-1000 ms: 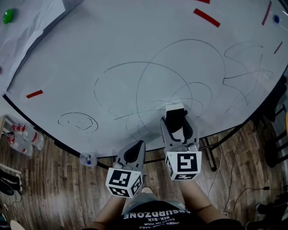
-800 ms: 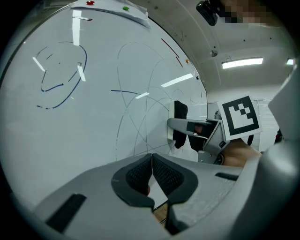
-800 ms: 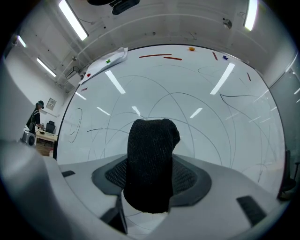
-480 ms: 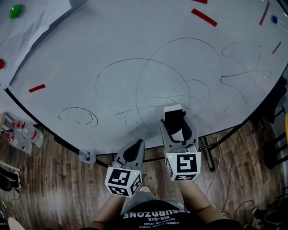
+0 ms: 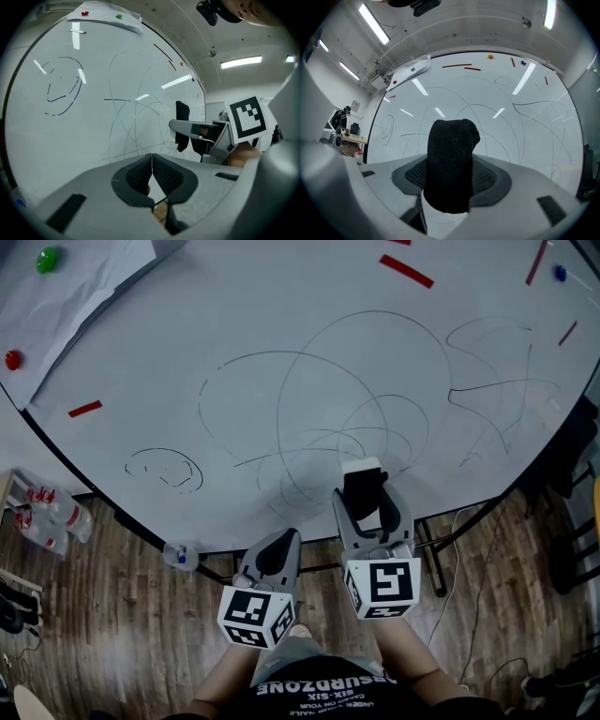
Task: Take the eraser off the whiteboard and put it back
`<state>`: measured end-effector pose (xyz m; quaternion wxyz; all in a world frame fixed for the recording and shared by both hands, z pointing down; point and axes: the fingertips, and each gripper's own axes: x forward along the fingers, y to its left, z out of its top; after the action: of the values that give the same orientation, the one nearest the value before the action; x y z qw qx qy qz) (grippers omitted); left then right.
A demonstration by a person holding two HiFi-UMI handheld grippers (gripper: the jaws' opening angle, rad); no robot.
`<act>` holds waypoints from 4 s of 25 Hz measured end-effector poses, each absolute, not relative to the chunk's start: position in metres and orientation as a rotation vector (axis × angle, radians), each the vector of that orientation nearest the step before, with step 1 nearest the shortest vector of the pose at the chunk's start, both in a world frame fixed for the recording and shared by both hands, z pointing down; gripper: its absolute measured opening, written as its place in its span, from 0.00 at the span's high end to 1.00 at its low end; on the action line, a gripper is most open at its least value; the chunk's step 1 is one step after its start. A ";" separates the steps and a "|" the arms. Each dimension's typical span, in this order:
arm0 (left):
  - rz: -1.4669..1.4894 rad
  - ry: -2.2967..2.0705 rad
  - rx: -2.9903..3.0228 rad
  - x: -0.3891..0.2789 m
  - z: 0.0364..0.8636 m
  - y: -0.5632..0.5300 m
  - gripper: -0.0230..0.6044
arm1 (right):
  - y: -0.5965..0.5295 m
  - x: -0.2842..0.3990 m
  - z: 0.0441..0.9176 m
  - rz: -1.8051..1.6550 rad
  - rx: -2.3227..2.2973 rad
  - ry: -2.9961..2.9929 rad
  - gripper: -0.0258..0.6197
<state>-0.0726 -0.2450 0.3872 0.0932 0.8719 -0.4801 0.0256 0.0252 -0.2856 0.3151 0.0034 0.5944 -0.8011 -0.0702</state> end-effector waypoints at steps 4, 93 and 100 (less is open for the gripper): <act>0.071 -1.440 2.598 -0.068 0.381 -0.236 0.95 | -0.275 0.029 0.314 -0.216 1.855 -2.522 0.58; 0.125 -1.475 2.597 -0.038 0.395 -0.125 0.95 | -0.146 0.035 0.349 -0.063 1.716 -2.618 0.57; 0.121 -1.476 2.588 -0.041 0.396 -0.129 0.95 | -0.156 0.037 0.319 -0.166 1.754 -2.649 0.57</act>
<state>-0.0415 -0.1287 0.3960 0.0795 0.8652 -0.4935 0.0405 0.0370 -0.1561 0.3186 -0.0199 0.5512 -0.8325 -0.0523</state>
